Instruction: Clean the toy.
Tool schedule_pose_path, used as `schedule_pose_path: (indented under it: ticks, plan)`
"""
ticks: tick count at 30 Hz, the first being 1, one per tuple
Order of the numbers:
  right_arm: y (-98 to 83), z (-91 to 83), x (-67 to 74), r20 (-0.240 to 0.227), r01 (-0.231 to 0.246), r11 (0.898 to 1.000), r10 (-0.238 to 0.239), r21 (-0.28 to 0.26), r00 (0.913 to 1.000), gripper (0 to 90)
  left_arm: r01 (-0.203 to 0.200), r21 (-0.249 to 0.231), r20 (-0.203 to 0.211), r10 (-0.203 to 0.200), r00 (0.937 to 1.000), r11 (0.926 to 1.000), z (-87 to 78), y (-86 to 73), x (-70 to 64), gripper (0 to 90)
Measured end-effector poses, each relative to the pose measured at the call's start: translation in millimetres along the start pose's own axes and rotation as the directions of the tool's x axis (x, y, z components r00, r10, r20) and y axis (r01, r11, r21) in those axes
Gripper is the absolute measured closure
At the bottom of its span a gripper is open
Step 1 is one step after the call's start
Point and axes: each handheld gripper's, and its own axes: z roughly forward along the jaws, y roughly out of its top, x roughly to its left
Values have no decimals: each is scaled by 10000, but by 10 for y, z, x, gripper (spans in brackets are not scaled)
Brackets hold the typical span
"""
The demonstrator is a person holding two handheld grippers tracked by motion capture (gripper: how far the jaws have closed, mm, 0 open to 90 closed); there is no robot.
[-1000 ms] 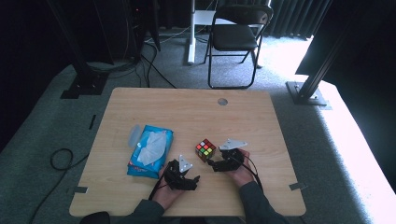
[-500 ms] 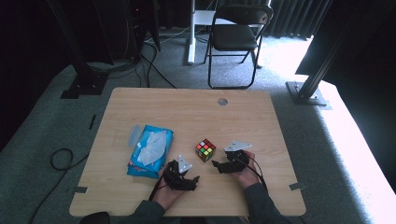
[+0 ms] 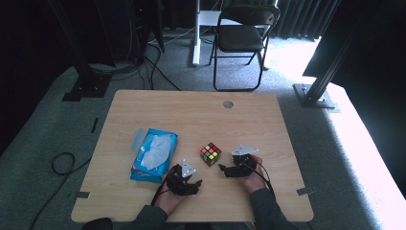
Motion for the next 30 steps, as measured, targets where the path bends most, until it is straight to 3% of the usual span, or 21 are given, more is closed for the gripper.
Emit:
schedule_pose_path:
  ticks: [9,17,30]
  plan:
    - [-20,22,-18,65,-73,10000,72,47,10000,218,-205,-50,69,206,9998,9998,-46,37,-23,380]
    - [-40,52,-14,183,-47,10000,46,53,9998,218,-431,-390,-55,430,9991,9983,-169,116,-20,388]
    - [-40,59,10,356,35,10000,-38,90,9994,220,-186,-626,-207,173,9996,9979,-315,223,118,423]
